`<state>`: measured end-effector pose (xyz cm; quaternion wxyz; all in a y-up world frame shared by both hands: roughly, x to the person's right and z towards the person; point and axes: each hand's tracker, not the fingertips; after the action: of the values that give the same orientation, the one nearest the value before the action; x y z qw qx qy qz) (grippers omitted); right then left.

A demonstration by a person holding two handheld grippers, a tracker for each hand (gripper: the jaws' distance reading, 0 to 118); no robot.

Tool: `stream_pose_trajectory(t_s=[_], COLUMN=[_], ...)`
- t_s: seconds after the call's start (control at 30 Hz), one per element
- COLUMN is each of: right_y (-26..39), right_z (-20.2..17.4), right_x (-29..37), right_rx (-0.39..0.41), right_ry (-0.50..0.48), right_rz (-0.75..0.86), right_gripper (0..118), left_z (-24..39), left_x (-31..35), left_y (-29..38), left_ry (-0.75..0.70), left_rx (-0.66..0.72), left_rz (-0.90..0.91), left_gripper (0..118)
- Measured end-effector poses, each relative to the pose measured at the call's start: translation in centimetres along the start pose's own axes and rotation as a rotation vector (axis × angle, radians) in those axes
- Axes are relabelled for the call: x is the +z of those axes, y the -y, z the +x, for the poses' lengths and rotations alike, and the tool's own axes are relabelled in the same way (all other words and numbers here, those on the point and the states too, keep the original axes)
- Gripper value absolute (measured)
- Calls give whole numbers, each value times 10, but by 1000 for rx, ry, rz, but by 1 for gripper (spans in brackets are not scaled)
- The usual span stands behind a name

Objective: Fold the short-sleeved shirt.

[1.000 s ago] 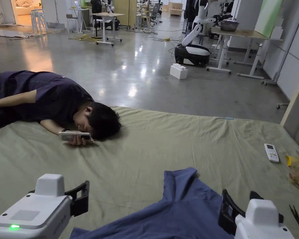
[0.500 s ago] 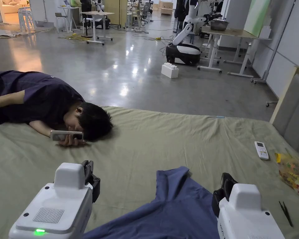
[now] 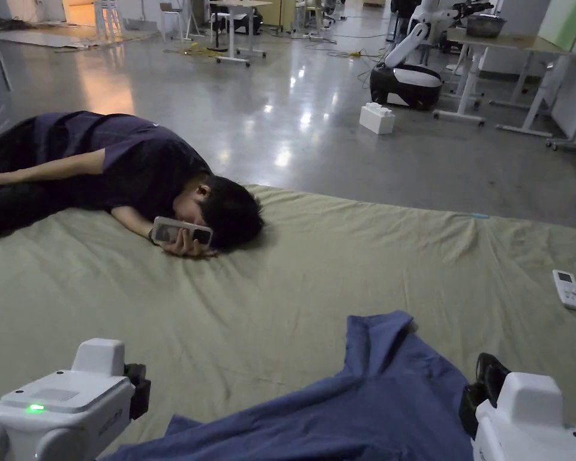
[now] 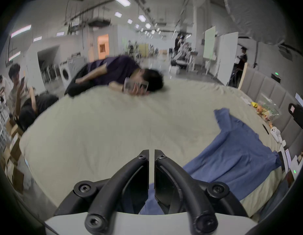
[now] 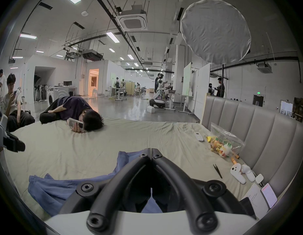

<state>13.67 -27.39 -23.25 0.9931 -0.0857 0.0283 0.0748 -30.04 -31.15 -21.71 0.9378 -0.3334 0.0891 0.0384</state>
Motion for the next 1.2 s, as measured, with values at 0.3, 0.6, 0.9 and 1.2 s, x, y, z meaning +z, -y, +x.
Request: stream_pose_trajectory(t_s=[0.3,0.6,0.9,1.2], right_y=[20,29,38,41], right_z=[-8,-3,1,11], right_x=[-9,-10,-9,-13], right_rx=[12,10,-3,5], right_ry=[-27,-19,-10,-8], right_rz=[-70,-116,-140,-158], right_gripper=[0,0,0,0], left_z=[-40,-37,-22,-29], left_x=[-73,-101,-103,-82], left_y=[33,64,64,50], left_ry=[-42,-98,-27,2], left_rx=[171,182,116,131], left_rz=[-320,-415,-390,-286], left_gripper=[68,66,10,7])
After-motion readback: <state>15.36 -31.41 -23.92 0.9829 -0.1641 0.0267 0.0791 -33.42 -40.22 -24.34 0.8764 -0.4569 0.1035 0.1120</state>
